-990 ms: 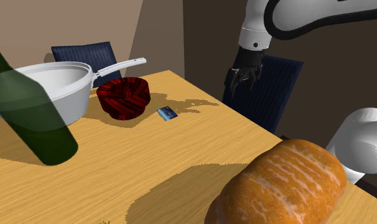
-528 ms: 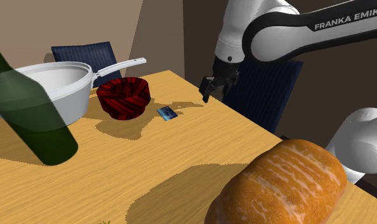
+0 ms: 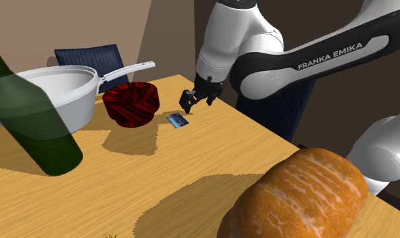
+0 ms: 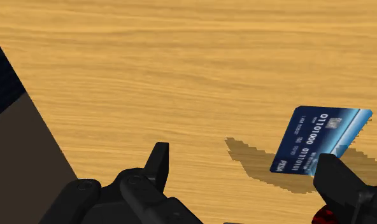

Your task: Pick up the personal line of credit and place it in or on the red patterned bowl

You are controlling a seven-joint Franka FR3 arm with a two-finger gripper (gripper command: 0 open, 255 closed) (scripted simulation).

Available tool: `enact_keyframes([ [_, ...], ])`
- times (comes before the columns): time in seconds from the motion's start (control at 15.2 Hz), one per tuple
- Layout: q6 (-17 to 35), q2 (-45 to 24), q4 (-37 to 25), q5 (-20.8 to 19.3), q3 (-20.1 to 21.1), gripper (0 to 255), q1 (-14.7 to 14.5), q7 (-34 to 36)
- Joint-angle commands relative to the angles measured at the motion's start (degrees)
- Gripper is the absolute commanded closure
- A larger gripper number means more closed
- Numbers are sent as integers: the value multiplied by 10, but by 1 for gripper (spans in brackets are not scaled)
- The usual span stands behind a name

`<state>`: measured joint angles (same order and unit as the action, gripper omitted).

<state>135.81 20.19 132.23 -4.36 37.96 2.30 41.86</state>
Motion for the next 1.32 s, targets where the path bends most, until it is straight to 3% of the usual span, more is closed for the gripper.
enact_keyframes([
  [0.0, 26, -38, -28, -58, 46, 0, 30, 56],
  [0.26, 43, -124, -92, -218, 141, 0, 95, 189],
  [0.73, 58, -195, -102, -317, 155, 0, 113, 253],
  [1.25, 59, -201, -104, -325, 154, 0, 112, 258],
])
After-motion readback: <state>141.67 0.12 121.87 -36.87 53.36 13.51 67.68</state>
